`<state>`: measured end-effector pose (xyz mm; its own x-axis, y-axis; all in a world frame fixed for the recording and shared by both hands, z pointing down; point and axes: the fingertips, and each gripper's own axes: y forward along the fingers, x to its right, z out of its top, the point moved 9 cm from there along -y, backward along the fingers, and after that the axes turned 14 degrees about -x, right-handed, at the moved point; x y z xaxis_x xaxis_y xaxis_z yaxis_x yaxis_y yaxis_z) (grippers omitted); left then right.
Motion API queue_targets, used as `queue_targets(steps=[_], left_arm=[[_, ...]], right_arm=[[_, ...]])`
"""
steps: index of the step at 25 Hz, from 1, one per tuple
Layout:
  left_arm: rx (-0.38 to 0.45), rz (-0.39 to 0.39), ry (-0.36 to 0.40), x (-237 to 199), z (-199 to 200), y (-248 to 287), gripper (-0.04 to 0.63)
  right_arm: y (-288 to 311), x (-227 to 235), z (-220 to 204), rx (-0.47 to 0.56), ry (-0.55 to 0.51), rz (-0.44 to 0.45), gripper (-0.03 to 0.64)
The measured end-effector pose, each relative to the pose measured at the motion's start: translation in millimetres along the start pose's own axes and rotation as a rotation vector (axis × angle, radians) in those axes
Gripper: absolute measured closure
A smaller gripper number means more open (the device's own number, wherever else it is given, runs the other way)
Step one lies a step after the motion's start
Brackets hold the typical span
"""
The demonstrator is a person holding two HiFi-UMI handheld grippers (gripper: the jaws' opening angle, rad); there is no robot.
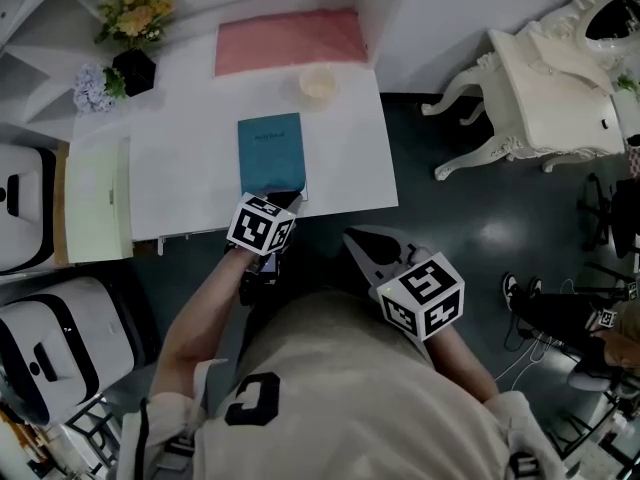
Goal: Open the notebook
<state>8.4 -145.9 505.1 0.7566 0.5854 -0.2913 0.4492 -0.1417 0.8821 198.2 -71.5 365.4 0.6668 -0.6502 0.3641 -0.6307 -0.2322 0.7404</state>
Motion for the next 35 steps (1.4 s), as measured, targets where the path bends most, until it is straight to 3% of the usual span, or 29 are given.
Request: queue_targets(steps=[35], left_arm=[[0.193, -0.071, -0.182, -10.4, -7.0, -45.4, 0.581]], right_arm=[[7.0, -13.9, 5.2, -0.011, -0.042, 0.007, 0.595]])
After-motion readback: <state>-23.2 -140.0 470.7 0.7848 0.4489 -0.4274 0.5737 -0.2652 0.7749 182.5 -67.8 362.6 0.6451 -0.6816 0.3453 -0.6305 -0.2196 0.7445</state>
